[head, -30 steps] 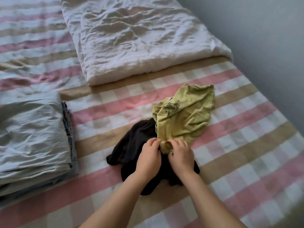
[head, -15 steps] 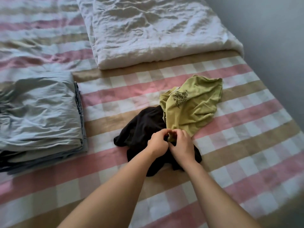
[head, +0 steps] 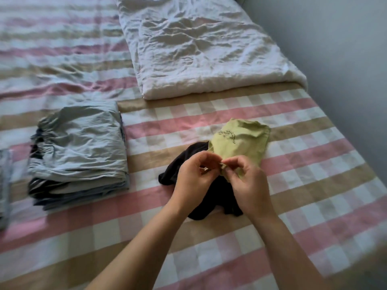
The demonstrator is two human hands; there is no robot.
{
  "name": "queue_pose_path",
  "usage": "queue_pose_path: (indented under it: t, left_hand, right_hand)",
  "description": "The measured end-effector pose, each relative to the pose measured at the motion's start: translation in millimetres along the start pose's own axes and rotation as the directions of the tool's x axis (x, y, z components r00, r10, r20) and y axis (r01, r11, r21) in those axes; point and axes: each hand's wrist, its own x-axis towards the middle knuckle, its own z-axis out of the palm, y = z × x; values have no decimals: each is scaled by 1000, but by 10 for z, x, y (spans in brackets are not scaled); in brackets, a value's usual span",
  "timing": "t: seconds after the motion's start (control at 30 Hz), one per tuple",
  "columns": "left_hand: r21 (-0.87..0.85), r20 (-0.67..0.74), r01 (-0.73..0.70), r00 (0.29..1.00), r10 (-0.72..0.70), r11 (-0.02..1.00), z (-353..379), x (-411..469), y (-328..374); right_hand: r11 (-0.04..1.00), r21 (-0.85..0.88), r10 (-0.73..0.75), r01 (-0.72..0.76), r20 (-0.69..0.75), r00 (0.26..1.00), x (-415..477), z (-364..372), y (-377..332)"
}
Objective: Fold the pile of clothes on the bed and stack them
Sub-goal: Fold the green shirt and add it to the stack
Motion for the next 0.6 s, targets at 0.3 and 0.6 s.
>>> queue_pose_path:
  t: [0.3, 0.6]
  left_hand:
    - [38, -6, -260, 965, 261, 965, -1127, -1520, 816]
    - [52, -154, 257, 957, -247, 965, -1490, -2380, -248]
  right_hand:
    - [856, 516, -210, -11, 367, 906, -1103, -160, -1478]
    - [891, 334, 95, -307, 525, 846, -1851, 1052, -1091]
